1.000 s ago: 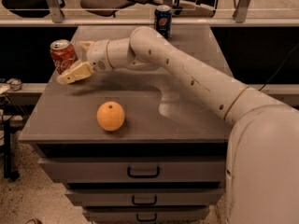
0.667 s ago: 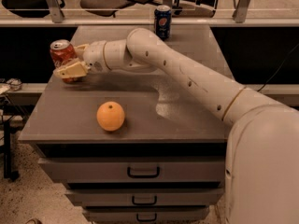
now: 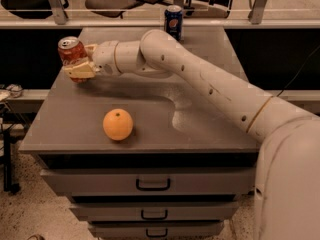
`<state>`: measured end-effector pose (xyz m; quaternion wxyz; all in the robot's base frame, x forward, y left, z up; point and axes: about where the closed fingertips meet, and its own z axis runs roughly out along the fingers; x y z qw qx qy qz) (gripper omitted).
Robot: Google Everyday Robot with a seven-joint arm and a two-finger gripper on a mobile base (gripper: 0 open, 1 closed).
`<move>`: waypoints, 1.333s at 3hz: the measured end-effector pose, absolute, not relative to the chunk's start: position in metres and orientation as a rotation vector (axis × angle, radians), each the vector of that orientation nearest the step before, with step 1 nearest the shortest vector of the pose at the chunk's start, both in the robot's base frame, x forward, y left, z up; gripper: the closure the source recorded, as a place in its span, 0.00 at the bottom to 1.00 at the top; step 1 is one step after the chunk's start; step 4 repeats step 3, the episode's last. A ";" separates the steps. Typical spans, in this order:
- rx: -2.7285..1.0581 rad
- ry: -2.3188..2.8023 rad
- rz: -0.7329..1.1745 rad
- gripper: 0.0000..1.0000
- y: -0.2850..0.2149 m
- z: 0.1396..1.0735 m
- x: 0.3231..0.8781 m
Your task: Pick coke can
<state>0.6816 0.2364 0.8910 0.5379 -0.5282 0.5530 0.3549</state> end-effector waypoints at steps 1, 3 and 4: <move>-1.240 1.265 0.774 1.00 0.213 0.918 0.679; -1.215 1.231 0.713 1.00 0.174 0.945 0.682; -1.215 1.231 0.713 1.00 0.174 0.945 0.682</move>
Offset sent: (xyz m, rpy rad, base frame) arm 0.0041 -0.1090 0.0825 0.0411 -0.1925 -0.1192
